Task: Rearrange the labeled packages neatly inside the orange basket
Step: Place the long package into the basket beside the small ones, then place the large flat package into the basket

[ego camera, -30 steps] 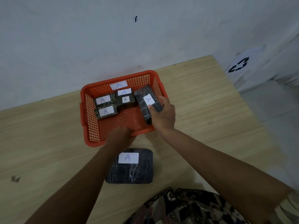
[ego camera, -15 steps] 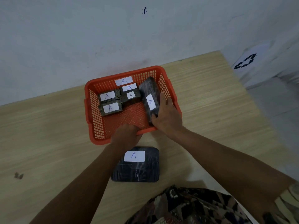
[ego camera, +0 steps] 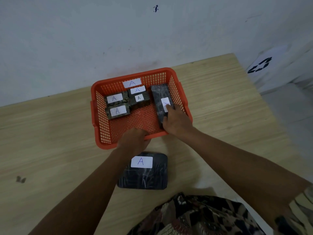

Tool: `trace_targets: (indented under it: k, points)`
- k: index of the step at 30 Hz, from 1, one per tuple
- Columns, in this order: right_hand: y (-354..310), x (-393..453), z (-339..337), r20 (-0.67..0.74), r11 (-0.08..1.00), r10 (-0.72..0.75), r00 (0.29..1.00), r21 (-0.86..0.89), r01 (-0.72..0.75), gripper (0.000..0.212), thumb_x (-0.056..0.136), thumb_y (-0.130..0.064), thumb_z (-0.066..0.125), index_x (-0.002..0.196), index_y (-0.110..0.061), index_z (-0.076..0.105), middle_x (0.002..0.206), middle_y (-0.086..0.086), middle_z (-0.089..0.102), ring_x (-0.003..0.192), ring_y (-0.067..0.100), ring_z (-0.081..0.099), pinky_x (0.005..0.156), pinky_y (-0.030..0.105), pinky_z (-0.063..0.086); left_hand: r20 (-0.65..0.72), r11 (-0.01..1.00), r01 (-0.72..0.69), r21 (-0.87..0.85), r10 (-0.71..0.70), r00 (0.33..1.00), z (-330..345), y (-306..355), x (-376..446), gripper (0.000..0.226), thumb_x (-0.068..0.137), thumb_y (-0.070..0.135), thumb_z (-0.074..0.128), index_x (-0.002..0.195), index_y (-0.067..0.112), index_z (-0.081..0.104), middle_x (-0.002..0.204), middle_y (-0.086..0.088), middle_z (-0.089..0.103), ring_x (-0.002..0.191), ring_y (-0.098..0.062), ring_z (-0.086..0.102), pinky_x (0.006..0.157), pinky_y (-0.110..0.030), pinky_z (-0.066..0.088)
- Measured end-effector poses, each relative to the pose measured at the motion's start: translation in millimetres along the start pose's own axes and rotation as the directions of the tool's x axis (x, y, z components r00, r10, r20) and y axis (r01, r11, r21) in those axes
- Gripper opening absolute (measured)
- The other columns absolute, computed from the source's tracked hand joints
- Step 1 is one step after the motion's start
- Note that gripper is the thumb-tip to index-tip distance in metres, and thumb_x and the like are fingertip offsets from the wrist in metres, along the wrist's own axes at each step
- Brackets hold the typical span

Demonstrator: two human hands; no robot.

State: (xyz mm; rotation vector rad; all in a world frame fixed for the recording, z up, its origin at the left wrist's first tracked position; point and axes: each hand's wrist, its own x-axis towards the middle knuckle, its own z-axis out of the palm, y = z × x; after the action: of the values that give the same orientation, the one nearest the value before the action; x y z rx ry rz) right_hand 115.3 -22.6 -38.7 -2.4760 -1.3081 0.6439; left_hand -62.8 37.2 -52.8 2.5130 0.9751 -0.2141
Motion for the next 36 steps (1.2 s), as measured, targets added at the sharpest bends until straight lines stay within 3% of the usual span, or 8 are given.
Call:
trace_targets:
  k: [5, 10, 13, 17, 20, 25, 30, 36]
  points:
    - [17, -36, -1, -0.328, 0.936, -0.353, 0.876, -0.141, 0.324, 0.049, 0.092, -0.034, 0.056, 0.134, -0.010, 0.053, 0.141, 0.012, 0.049, 0.131, 0.029, 0.044, 0.104, 0.049, 0.040, -0.210, 0.985, -0.157, -0.066, 0.141, 0.968, 1, 3, -23, 0.061, 0.077, 0.041, 0.077, 0.131, 0.020, 0.058, 0.124, -0.006, 0.066, 0.107, -0.022, 0.064, 0.089, -0.045, 0.055]
    - [37, -39, 3, -0.302, 0.995, -0.072, 0.951, 0.045, 0.089, 0.076, 0.095, -0.036, 0.054, 0.154, -0.003, 0.018, 0.160, 0.019, 0.019, 0.147, 0.033, 0.016, 0.118, 0.050, 0.021, -0.578, 0.997, -0.081, -0.004, 0.064, 0.813, 19, 1, -75, 0.060, 0.078, 0.035, 0.078, 0.130, 0.010, 0.061, 0.137, -0.014, 0.056, 0.132, -0.033, 0.049, 0.107, -0.054, 0.040]
    - [35, -32, 5, -0.249, 0.942, 0.067, 0.966, 0.336, 0.022, 0.080, 0.097, -0.028, 0.055, 0.154, -0.001, 0.007, 0.161, 0.021, 0.012, 0.146, 0.033, 0.020, 0.114, 0.040, 0.028, -0.681, 0.976, 0.161, -0.148, -0.219, 0.698, 37, 4, -109, 0.055, 0.080, 0.033, 0.076, 0.127, 0.011, 0.059, 0.134, -0.014, 0.053, 0.127, -0.032, 0.050, 0.103, -0.050, 0.042]
    - [33, -18, 2, -0.222, 0.886, 0.217, 0.950, 0.453, -0.096, 0.060, 0.099, -0.026, 0.052, 0.149, -0.002, 0.030, 0.139, 0.019, 0.051, 0.123, 0.033, 0.051, 0.097, 0.033, 0.041, -0.489, 0.756, 0.490, -0.434, -0.654, 0.577, 57, 13, -130, 0.067, 0.077, 0.042, 0.077, 0.130, 0.010, 0.052, 0.131, -0.013, 0.052, 0.125, -0.032, 0.048, 0.101, -0.049, 0.042]
    - [39, -11, 3, -0.215, 0.849, 0.271, 0.938, 0.514, -0.127, 0.032, 0.099, -0.023, 0.050, 0.125, -0.005, 0.054, 0.115, 0.017, 0.066, 0.106, 0.035, 0.060, 0.078, 0.026, 0.039, -0.223, 0.537, 0.622, -0.570, -0.829, 0.512, 69, 20, -132, 0.078, 0.075, 0.060, 0.072, 0.130, 0.008, 0.055, 0.129, -0.016, 0.056, 0.123, -0.034, 0.051, 0.102, -0.046, 0.045]
    - [44, -7, 4, -0.194, 0.833, 0.313, 0.930, 0.526, -0.171, 0.027, 0.101, -0.021, 0.045, 0.115, -0.003, 0.060, 0.113, 0.018, 0.066, 0.104, 0.034, 0.060, 0.074, 0.023, 0.034, -0.166, 0.572, 0.593, -0.566, -0.784, 0.598, 79, 30, -126, 0.054, 0.082, 0.061, 0.064, 0.095, 0.009, 0.067, 0.096, -0.012, 0.067, 0.096, -0.033, 0.059, 0.083, -0.045, 0.052]
    - [47, -6, 5, -0.195, 0.836, 0.301, 0.933, 0.525, -0.160, 0.027, 0.102, -0.021, 0.044, 0.114, -0.003, 0.059, 0.112, 0.018, 0.065, 0.101, 0.033, 0.060, 0.069, 0.020, 0.031, -0.110, 0.467, 0.530, -0.708, -0.815, 0.570, 78, 37, -125, 0.049, 0.078, 0.053, 0.074, 0.102, 0.014, 0.058, 0.093, 0.000, 0.067, 0.085, -0.022, 0.062, 0.069, -0.031, 0.044]
    - [47, -7, 6, -0.193, 0.834, 0.292, 0.937, 0.531, -0.150, 0.028, 0.103, -0.025, 0.042, 0.112, -0.004, 0.059, 0.109, 0.016, 0.066, 0.098, 0.032, 0.061, 0.068, 0.022, 0.032, -0.018, 0.349, 0.374, -0.859, -0.751, 0.660, 53, 33, -131, 0.049, 0.067, 0.045, 0.086, 0.099, 0.023, 0.057, 0.093, -0.002, 0.071, 0.079, -0.018, 0.072, 0.057, -0.029, 0.058]
